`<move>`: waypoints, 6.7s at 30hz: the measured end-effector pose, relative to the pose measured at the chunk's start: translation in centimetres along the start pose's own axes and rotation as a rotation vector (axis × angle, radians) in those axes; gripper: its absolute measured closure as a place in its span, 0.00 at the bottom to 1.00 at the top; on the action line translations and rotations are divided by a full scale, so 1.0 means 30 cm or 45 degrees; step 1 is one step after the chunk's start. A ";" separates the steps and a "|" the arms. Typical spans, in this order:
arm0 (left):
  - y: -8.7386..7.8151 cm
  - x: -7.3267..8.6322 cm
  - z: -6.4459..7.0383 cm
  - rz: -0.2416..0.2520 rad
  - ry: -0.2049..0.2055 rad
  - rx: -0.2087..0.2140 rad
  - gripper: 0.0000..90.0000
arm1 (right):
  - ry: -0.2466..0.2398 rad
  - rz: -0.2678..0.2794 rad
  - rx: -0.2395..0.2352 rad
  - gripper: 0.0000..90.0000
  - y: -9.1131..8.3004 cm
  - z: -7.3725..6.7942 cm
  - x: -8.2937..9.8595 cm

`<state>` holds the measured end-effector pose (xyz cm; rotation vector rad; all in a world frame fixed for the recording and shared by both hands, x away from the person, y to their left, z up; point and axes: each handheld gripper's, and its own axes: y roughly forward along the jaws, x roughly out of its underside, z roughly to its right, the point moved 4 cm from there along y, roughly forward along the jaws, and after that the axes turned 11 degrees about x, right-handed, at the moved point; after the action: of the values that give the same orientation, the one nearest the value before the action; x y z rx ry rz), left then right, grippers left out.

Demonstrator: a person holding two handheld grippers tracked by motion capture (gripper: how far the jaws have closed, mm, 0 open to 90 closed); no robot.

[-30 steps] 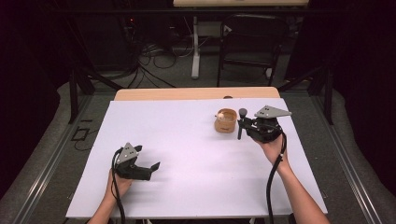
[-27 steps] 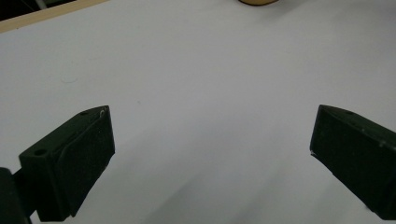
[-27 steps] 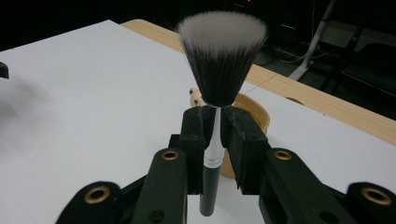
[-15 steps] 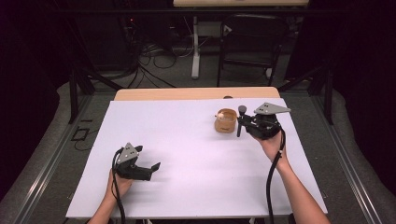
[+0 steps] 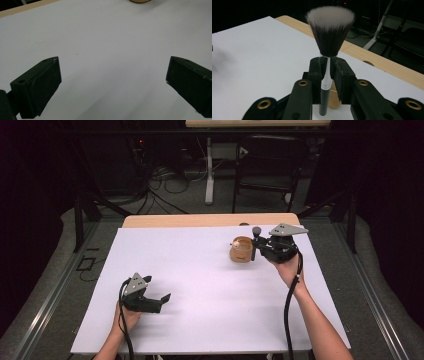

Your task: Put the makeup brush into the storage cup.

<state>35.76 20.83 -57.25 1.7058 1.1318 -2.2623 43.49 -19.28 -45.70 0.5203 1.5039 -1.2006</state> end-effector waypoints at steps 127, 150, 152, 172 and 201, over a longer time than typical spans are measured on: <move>-0.039 -0.028 0.014 0.112 0.043 -0.014 0.00 | -0.091 0.045 -0.147 0.00 0.014 -0.036 0.080; -0.089 -0.036 0.023 0.240 0.070 0.006 0.00 | -0.098 0.166 -0.154 0.00 -0.145 -0.045 0.213; -0.093 -0.033 0.021 0.237 0.071 0.003 0.00 | -0.098 0.168 -0.149 0.00 -0.157 -0.047 0.223; -0.141 0.015 0.029 0.258 0.031 0.004 0.00 | -0.103 0.146 -0.128 0.00 -0.233 -0.070 0.355; -0.191 0.067 0.059 0.274 0.060 0.027 0.00 | -0.029 0.106 -0.096 0.00 -0.298 -0.045 0.456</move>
<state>30.86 24.62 -55.94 1.8016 0.8856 -2.1224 31.16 -25.32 -54.69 0.5115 1.4878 -1.0781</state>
